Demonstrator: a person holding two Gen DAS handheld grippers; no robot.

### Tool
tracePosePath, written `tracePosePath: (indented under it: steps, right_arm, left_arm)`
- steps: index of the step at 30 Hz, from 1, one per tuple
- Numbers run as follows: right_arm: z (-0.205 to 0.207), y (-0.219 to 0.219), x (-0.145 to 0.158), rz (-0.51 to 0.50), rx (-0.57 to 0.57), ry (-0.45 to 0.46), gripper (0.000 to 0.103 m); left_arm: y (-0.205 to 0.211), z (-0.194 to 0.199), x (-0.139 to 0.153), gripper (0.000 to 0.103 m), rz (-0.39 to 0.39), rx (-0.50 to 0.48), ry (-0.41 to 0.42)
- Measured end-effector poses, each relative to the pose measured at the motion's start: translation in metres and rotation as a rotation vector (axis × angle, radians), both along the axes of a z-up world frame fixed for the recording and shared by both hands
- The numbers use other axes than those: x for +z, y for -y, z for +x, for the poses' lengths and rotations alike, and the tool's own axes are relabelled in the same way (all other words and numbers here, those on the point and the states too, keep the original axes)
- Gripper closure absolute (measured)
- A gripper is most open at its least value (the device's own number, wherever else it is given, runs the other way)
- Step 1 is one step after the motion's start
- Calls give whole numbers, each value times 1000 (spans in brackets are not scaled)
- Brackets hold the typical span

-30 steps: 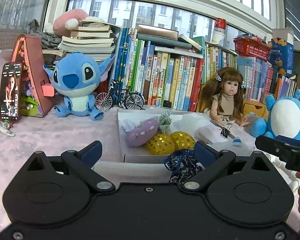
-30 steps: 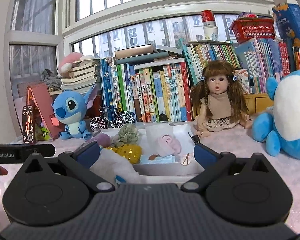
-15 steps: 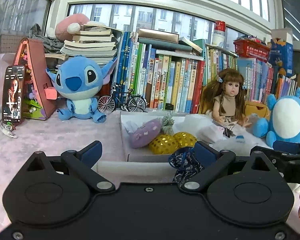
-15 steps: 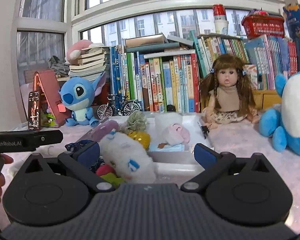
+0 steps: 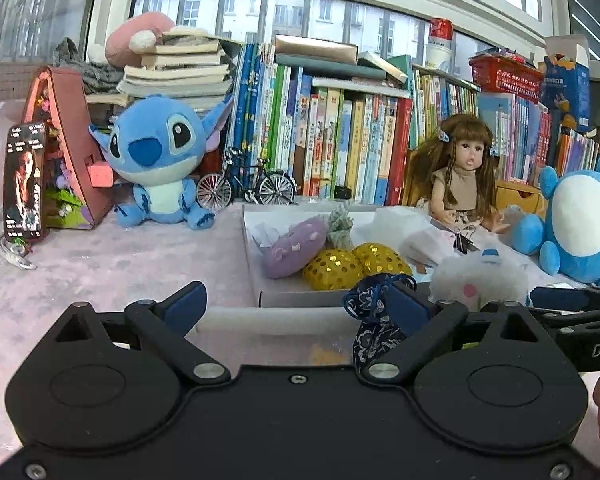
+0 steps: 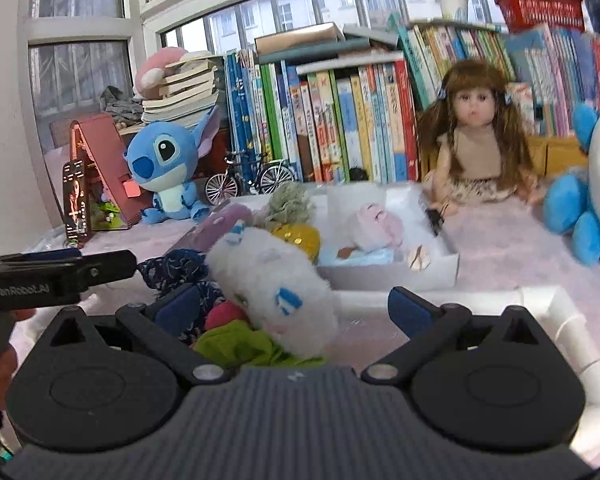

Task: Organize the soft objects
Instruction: 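Close the left tool on the navy floral cloth while the right tool approaches the white fluffy plush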

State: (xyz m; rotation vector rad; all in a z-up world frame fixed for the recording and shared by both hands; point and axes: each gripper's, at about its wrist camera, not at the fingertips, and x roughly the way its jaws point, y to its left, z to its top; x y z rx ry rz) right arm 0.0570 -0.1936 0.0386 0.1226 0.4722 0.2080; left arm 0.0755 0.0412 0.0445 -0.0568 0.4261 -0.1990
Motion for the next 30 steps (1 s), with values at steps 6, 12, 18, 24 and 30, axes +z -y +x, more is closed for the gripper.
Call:
tracePosePath:
  steps: [6,12,18,24,30]
  right_arm:
    - [7,-3,-8,-25,-9,-44,0]
    - [11,-3,-16,2,-2,-82,0]
    - [13,-4,-19,12,-8,-87,0]
    - [17,-3,-21,40,-2,-110,0]
    - [17,-7,-25,33,16,-126,0]
  left_arm:
    - [-3,7,-5,13,-42,-5,-45]
    - [-1,9,-8,20,-34,-23,-52]
    - [2,12,-11,31,-55,-49,-74]
    - [5,13,-12,46,-65,-75,-86]
    - [7,13,-10,53,-73,-86,-93]
